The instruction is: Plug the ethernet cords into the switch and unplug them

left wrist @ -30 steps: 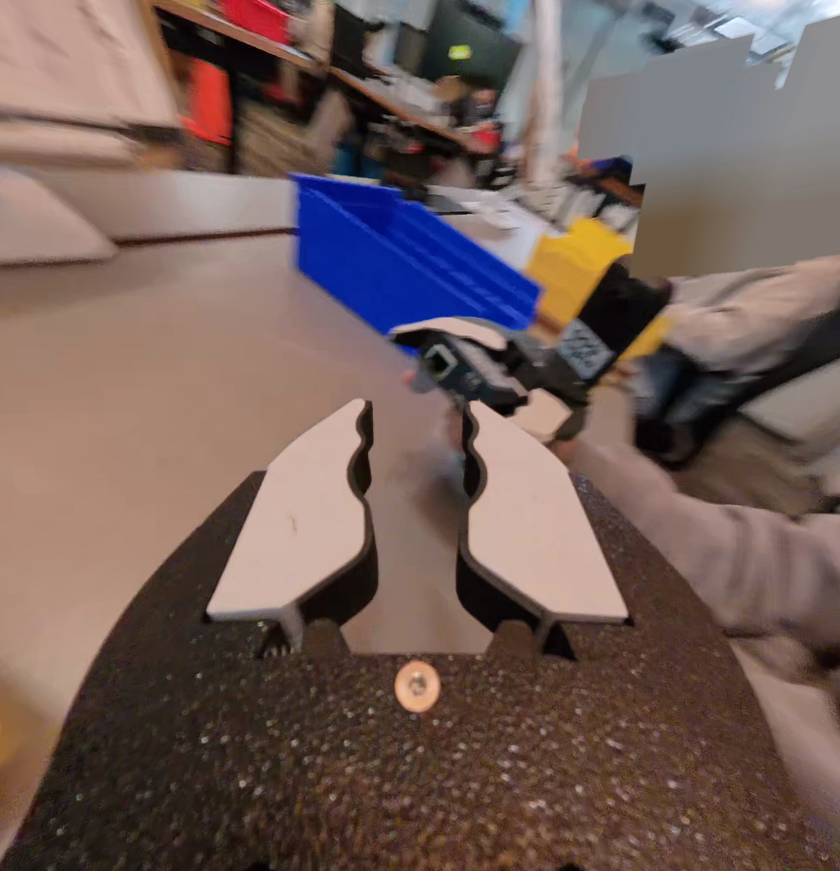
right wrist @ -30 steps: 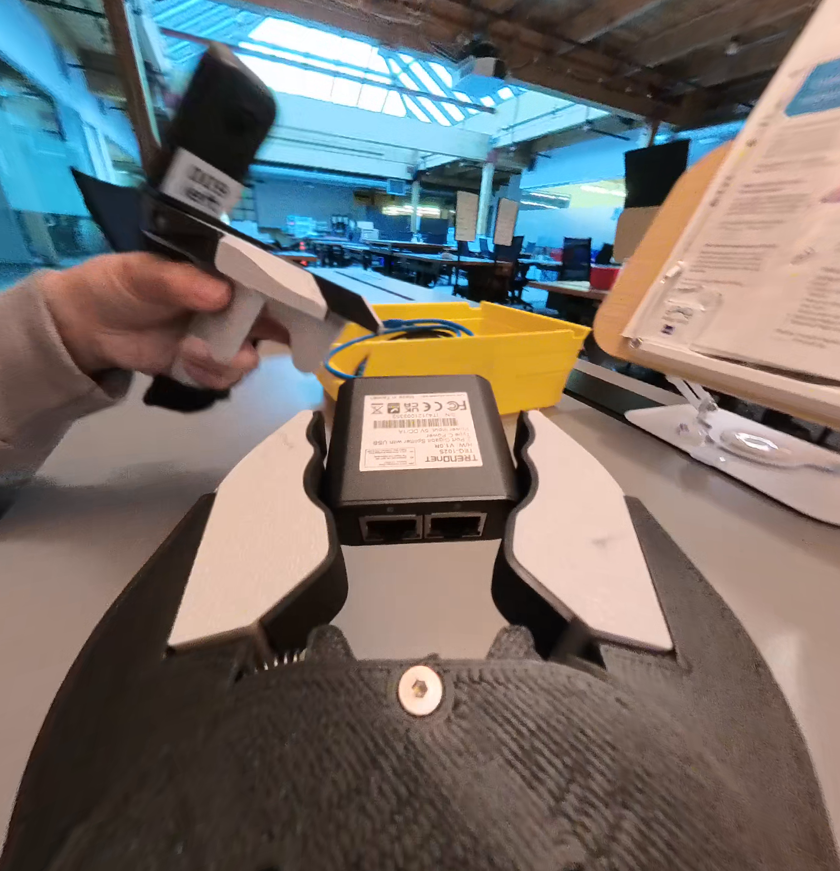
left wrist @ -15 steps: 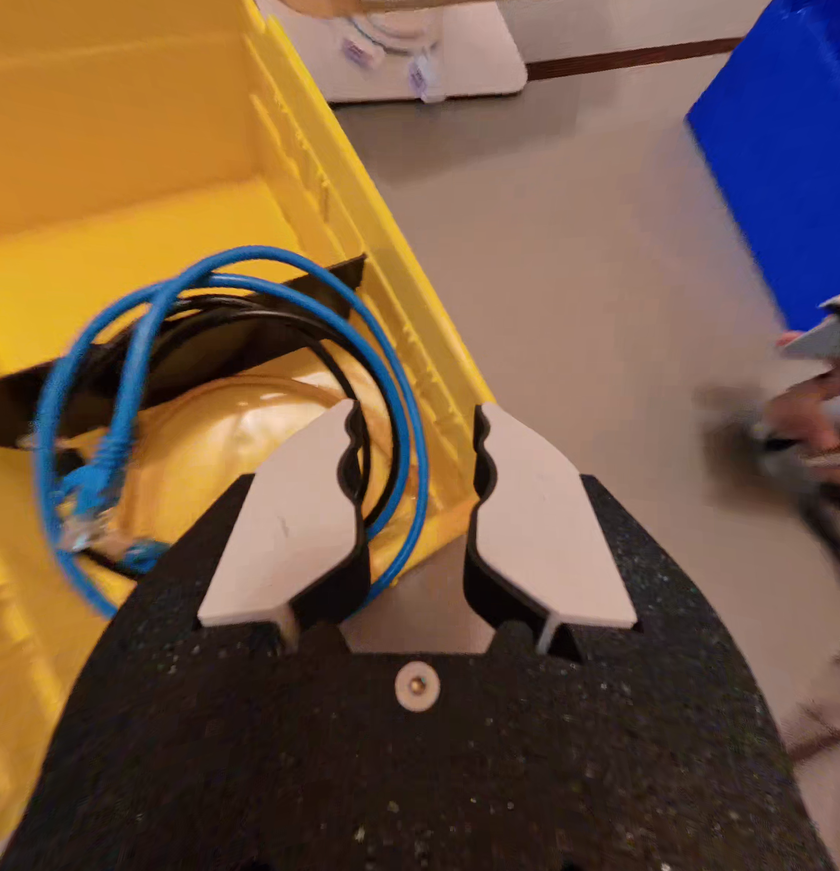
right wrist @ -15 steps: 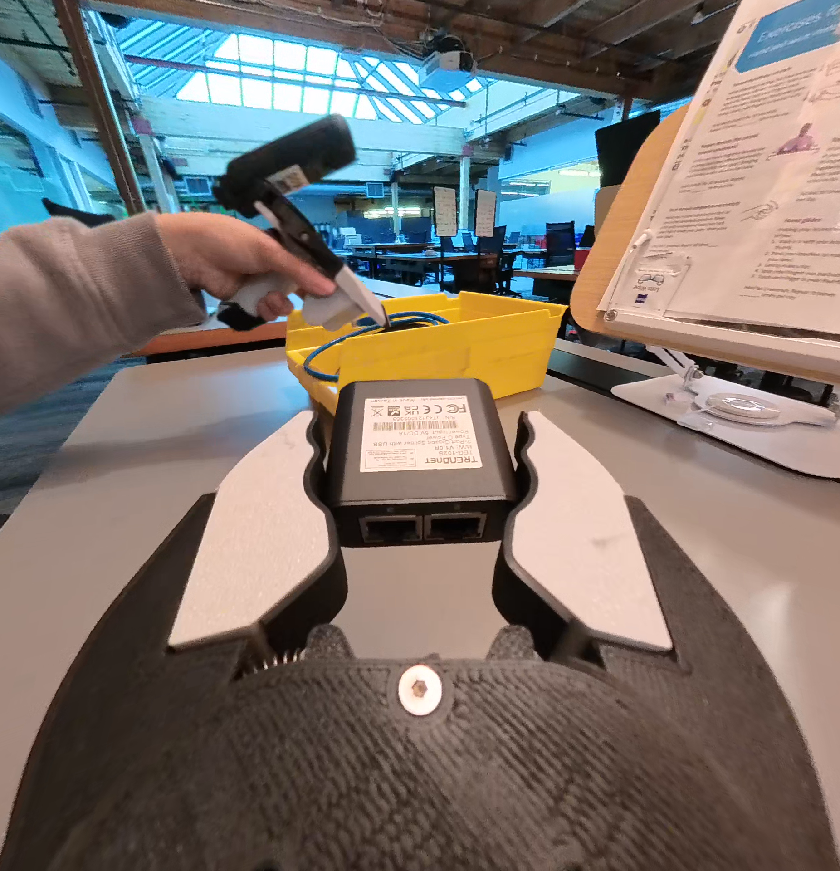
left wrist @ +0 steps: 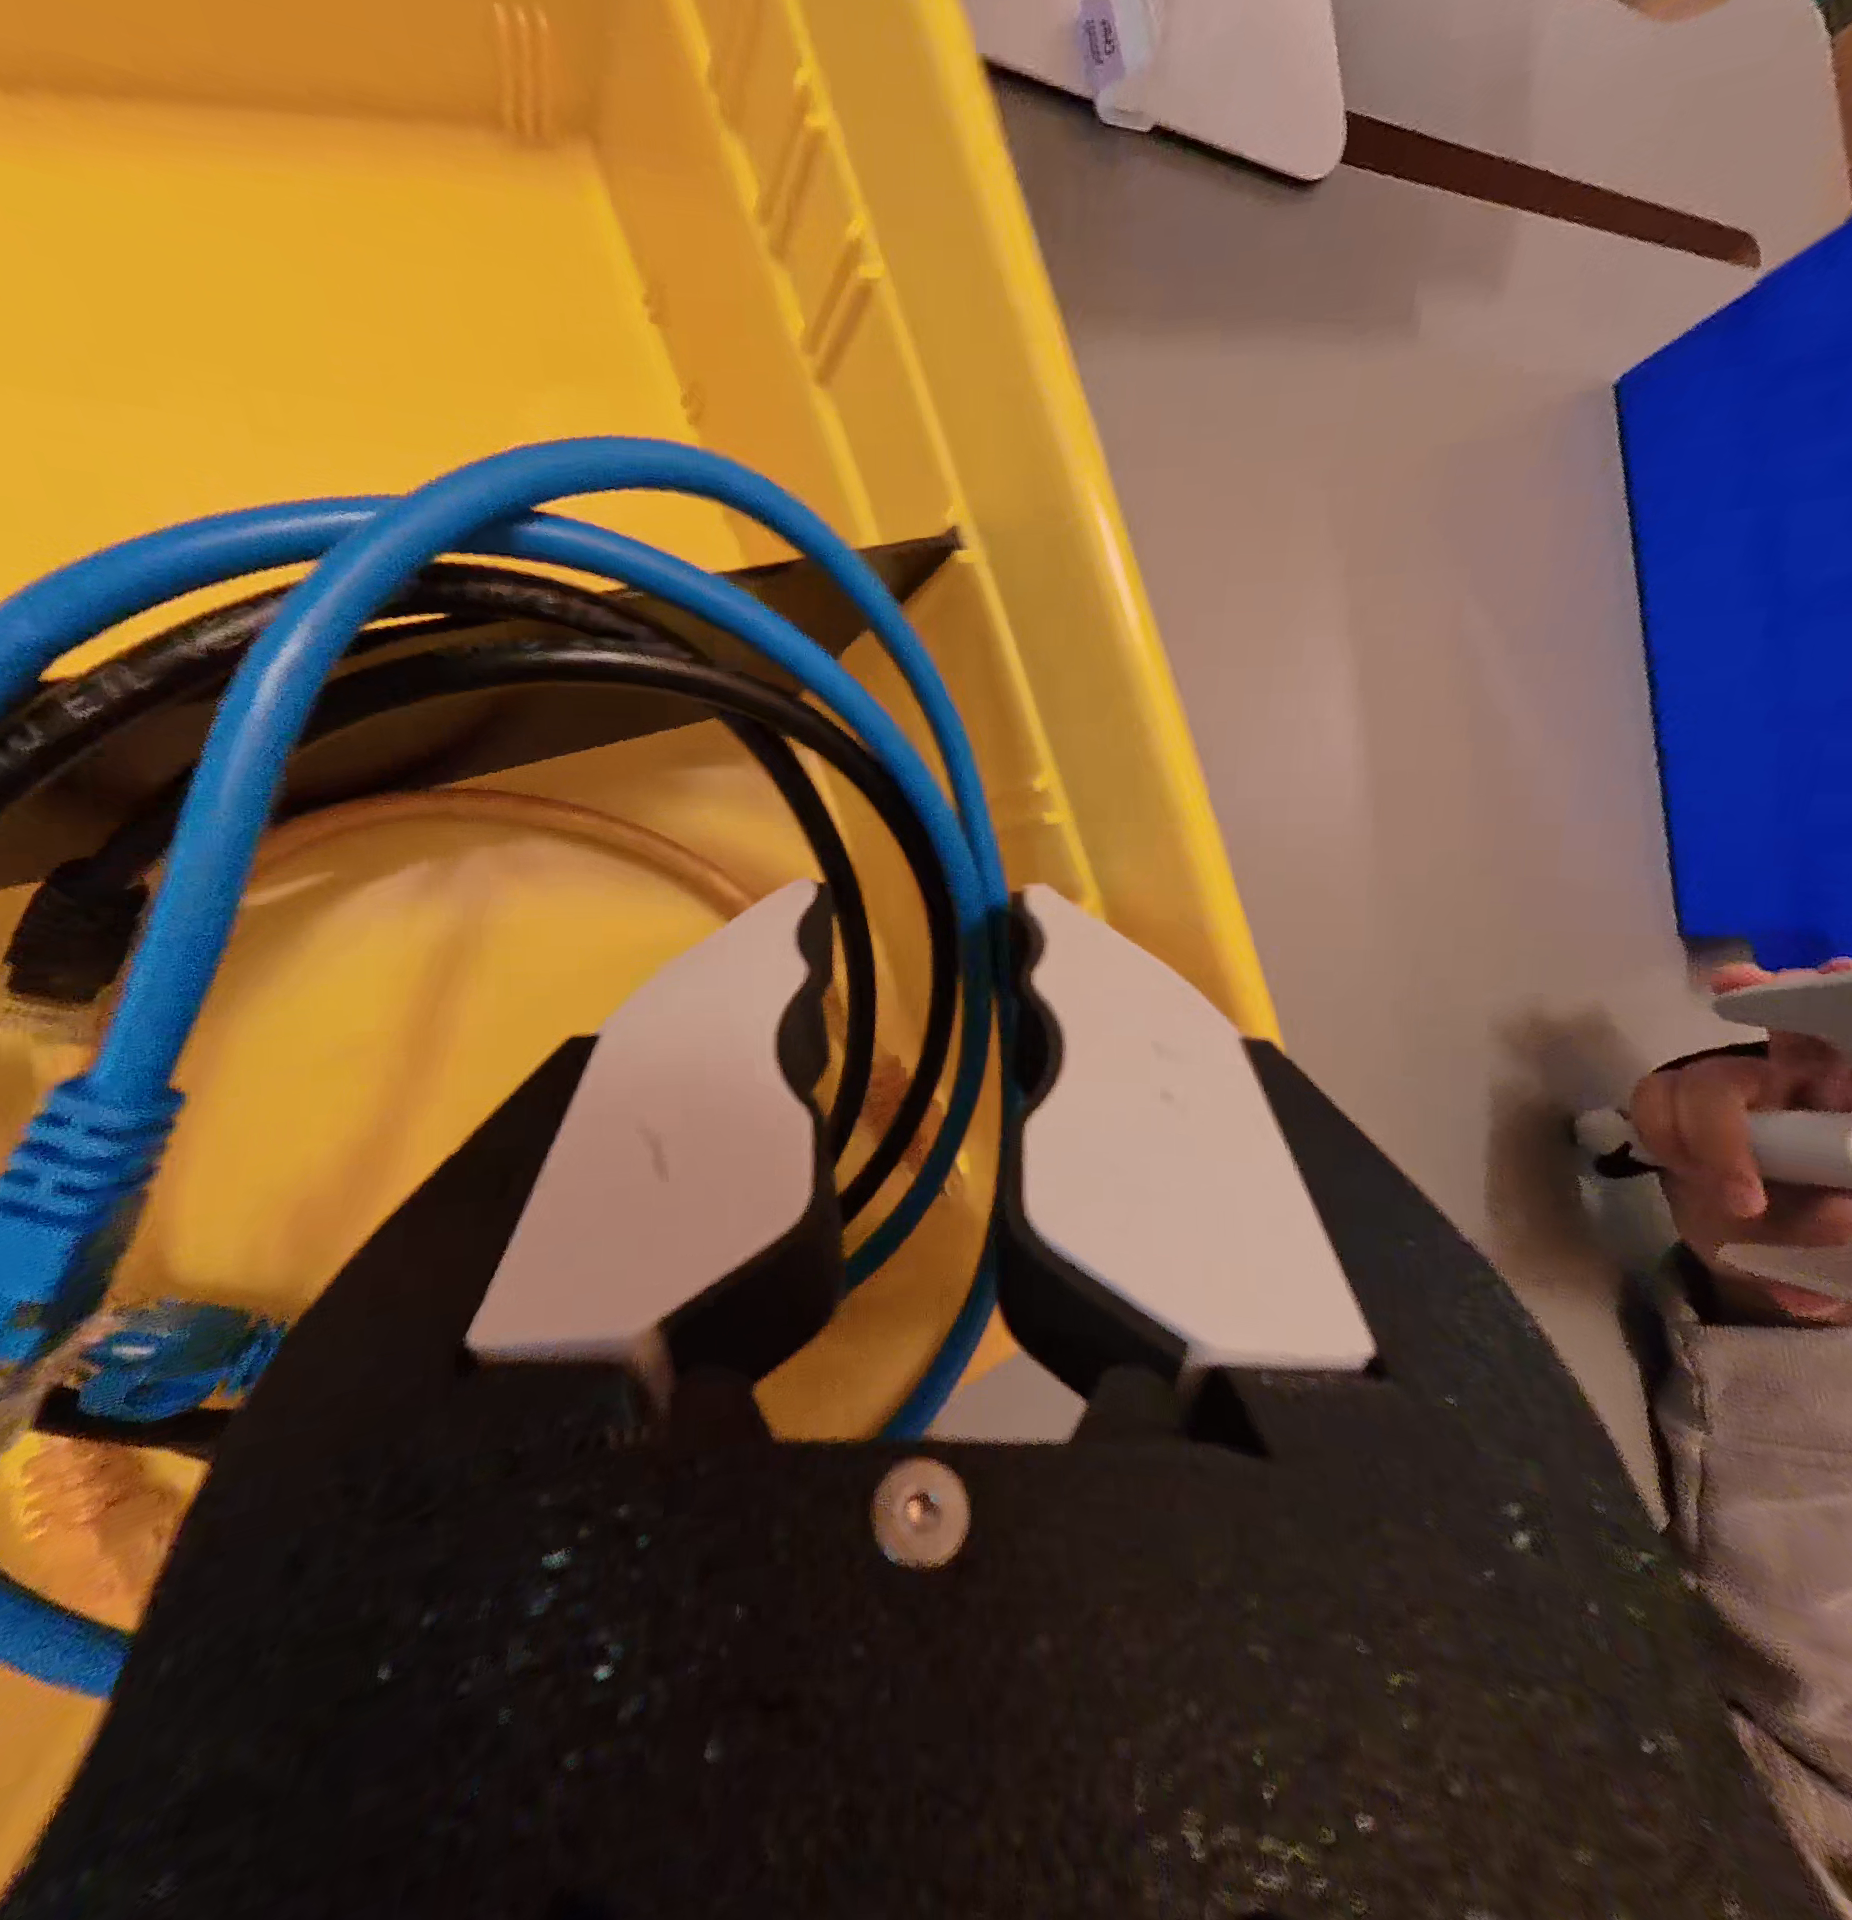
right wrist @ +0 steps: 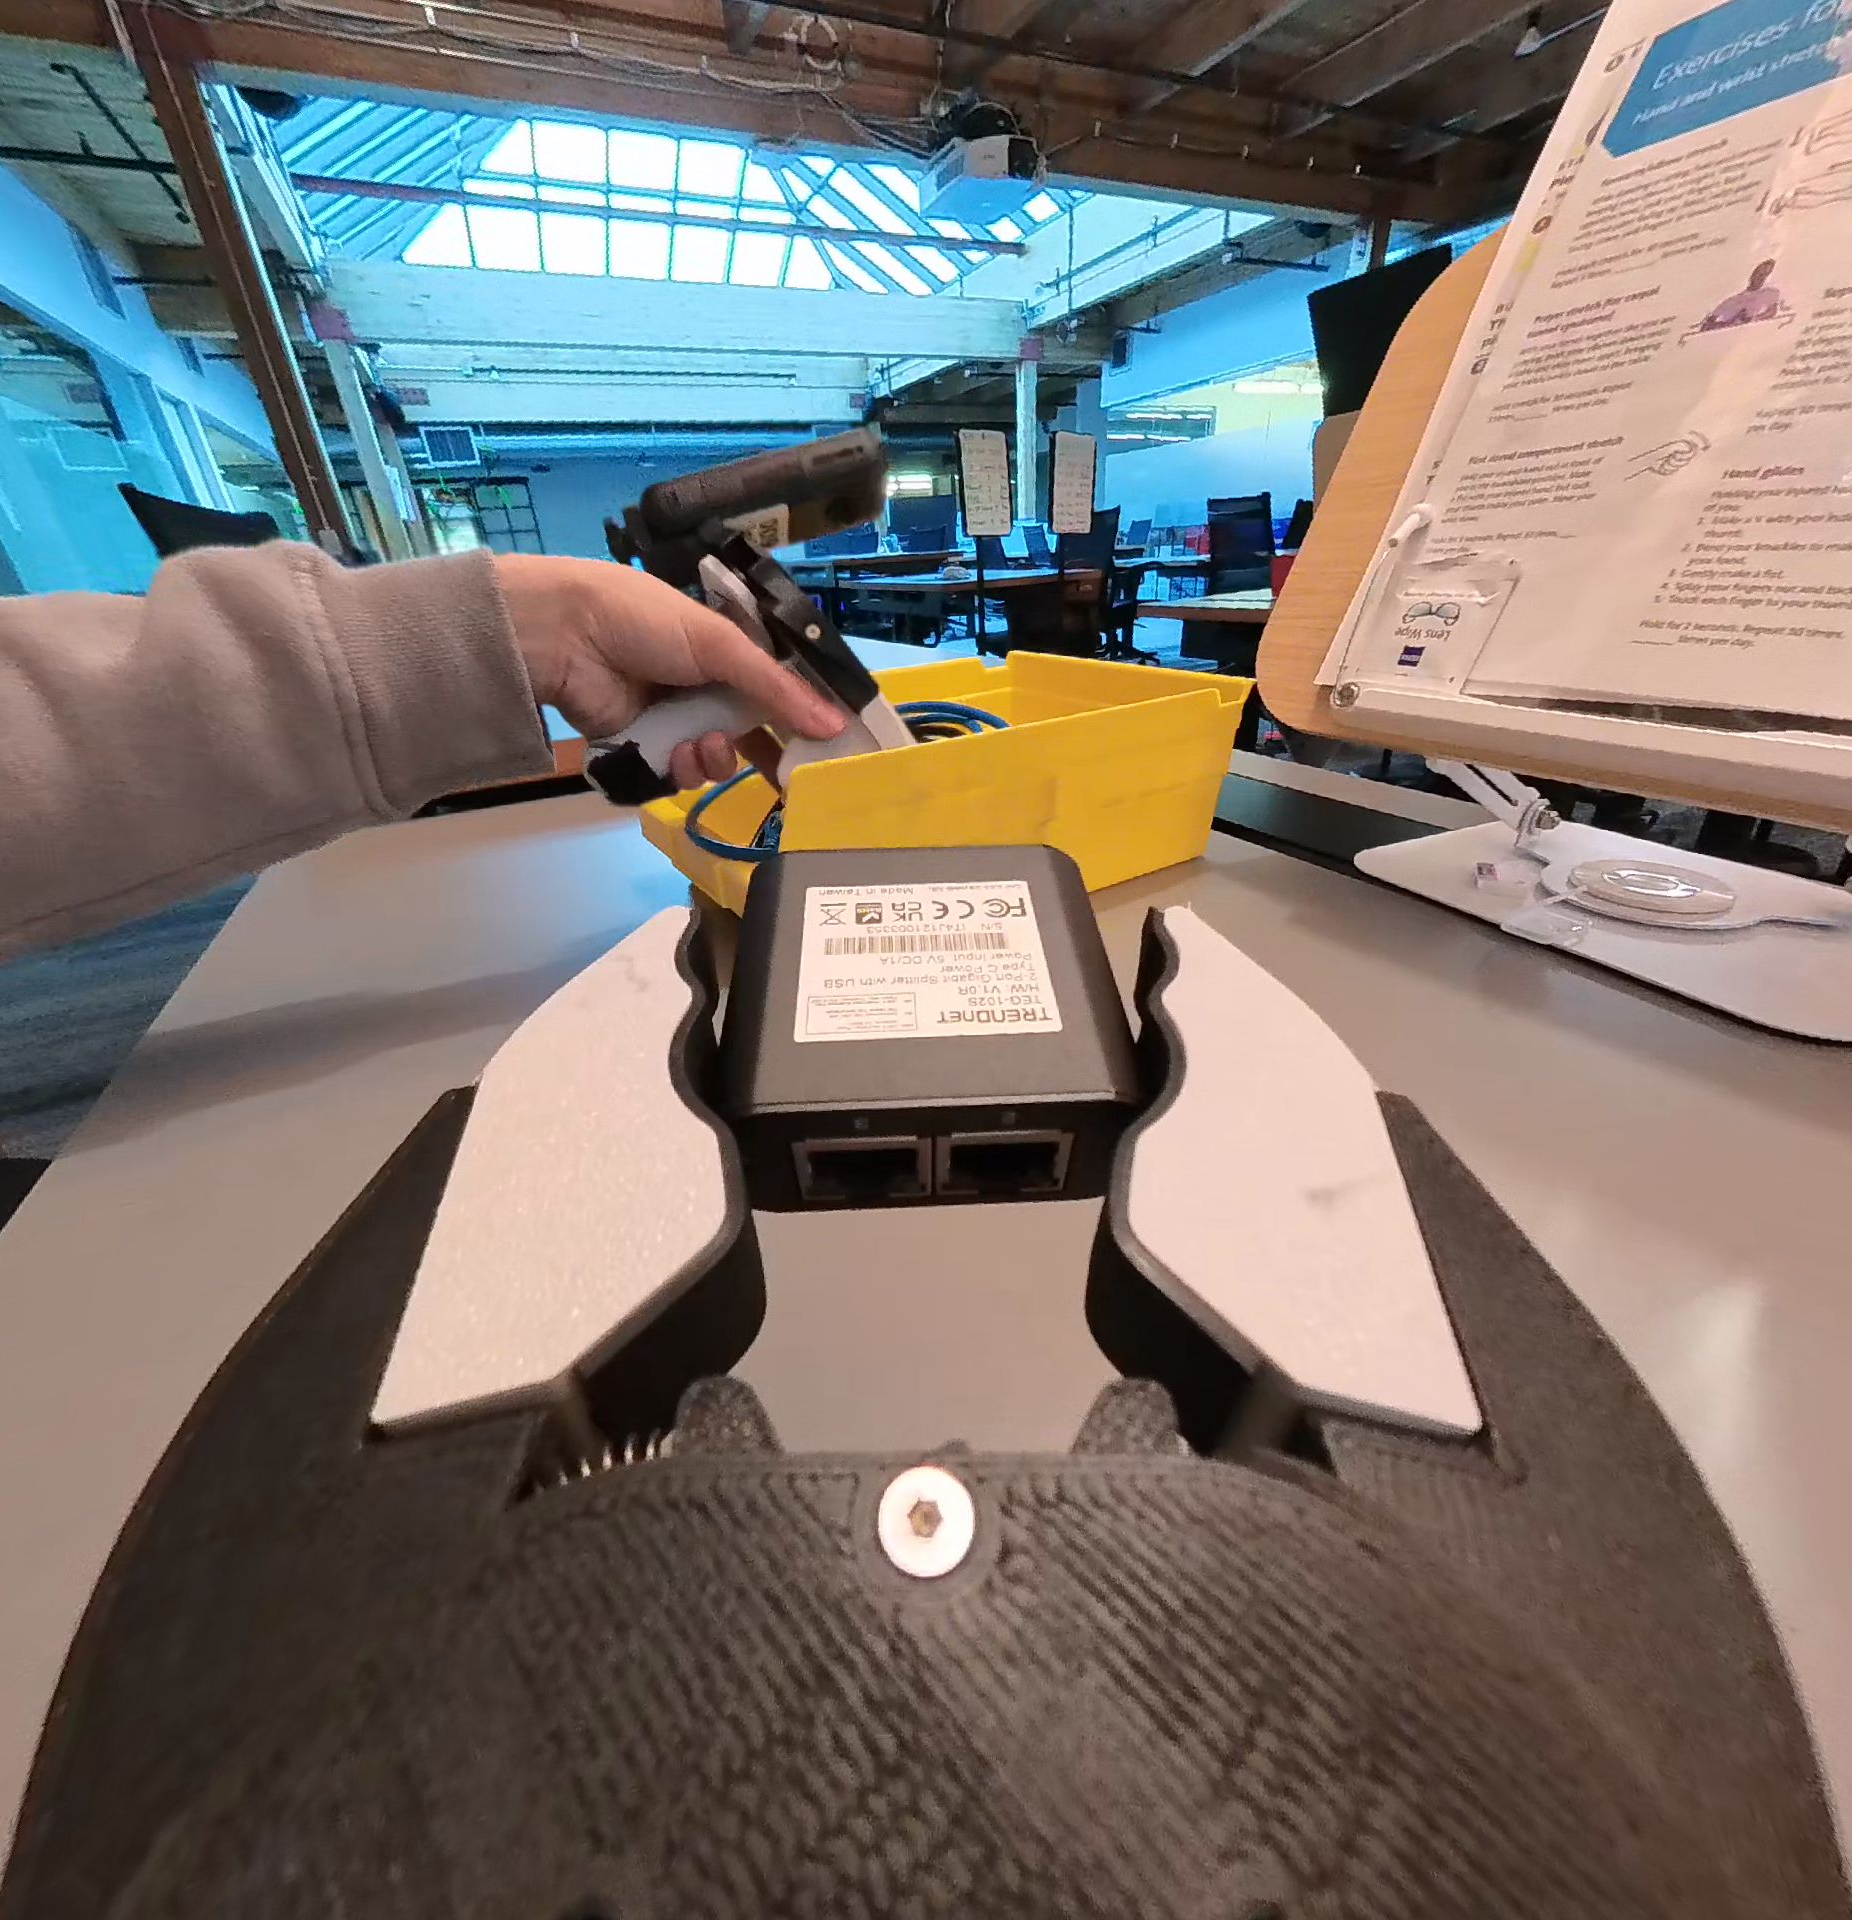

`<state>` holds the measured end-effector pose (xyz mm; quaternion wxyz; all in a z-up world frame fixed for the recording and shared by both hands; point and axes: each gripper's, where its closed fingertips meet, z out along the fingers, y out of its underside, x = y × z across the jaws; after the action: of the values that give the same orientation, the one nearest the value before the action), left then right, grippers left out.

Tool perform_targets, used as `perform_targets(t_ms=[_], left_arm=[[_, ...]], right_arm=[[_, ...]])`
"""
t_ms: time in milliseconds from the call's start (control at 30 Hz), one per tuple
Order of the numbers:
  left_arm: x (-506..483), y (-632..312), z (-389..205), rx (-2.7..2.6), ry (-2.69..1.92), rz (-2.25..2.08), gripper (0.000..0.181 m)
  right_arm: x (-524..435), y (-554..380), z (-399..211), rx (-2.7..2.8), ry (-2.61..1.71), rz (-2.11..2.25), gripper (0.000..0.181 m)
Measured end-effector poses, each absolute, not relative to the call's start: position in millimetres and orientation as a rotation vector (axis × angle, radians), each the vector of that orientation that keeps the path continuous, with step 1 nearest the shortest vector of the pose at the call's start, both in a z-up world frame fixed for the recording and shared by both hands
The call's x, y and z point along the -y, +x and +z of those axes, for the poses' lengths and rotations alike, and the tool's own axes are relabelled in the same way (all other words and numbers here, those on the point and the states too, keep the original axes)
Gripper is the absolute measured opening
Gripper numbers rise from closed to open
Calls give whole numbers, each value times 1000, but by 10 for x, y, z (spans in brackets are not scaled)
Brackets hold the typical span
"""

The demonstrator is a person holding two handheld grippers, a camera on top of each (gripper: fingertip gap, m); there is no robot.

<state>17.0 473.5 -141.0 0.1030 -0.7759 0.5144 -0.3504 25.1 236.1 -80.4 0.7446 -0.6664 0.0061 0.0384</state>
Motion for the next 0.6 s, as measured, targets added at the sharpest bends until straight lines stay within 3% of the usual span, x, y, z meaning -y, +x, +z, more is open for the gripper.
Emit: perform_targets(t_ms=[133, 233, 333, 433, 600], left_arm=[[-4649, 232, -1379, -1472, -2280, -1288, 0], [-4688, 214, -1351, -1408, -2296, -1343, 0], [-4666, 172, -1274, -1410, -2313, -1397, 27], [-4458, 22, -1263, -1723, -2228, -1376, 27], [-4470, -281, -1412, -2116, -2036, -896, 26]], right_arm=[[-2355, 242, -800, -7, -1456, 86, 78], [-2349, 250, -794, -12, -1450, 89, 78], [-2350, 249, -795, -12, -1451, 94, 78], [-2353, 244, -798, -9, -1454, 96, 78], [-2356, 243, -800, -8, -1456, 101, 78]])
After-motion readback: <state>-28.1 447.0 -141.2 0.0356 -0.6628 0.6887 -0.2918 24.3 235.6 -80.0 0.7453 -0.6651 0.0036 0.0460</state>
